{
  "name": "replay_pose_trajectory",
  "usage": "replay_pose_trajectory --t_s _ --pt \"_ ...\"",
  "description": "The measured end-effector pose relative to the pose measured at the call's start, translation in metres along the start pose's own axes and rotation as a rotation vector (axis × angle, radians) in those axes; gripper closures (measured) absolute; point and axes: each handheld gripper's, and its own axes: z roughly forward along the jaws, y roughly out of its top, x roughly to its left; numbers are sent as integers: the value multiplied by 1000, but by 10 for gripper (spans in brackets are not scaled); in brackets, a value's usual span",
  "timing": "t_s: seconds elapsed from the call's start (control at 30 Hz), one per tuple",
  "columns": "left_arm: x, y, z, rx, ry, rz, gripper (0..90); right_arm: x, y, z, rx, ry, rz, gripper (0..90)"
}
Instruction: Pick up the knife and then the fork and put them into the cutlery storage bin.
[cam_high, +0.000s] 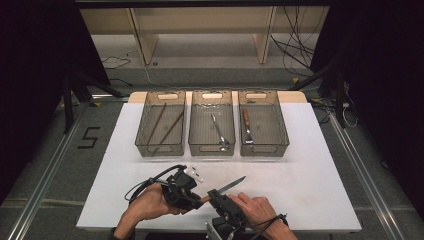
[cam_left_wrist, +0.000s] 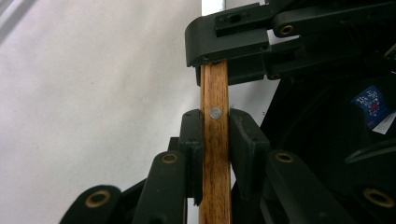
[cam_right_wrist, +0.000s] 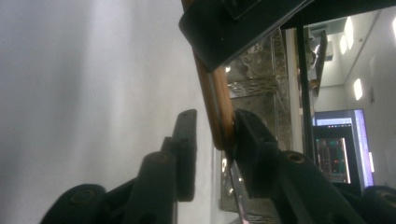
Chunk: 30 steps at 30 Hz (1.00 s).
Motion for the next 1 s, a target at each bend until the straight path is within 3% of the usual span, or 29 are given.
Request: replay_pose_trajectory --t_s 0.17,0.33,0.43,0.6,0.9,1.0 --pt "1 0 -2 -13 -5 0 755 1 0 -1 13 -7 -40 793" --pt "2 0 -4 -43 -8 -9 739 1 -1 -1 21 3 -41 807" --pt "5 -2 -8 -84 7 -34 594 -1 -4 -1 38 -1 -42 809" --pt "12 -7 -22 -157 16 -60 452 -9 -12 -2 63 -17 -28 810" --pt "29 -21 -51 -262 77 -121 321 -27 -34 -6 137 -33 54 810" --pt "31 -26 -56 -292 107 -117 287 -38 -41 -7 142 -26 118 810"
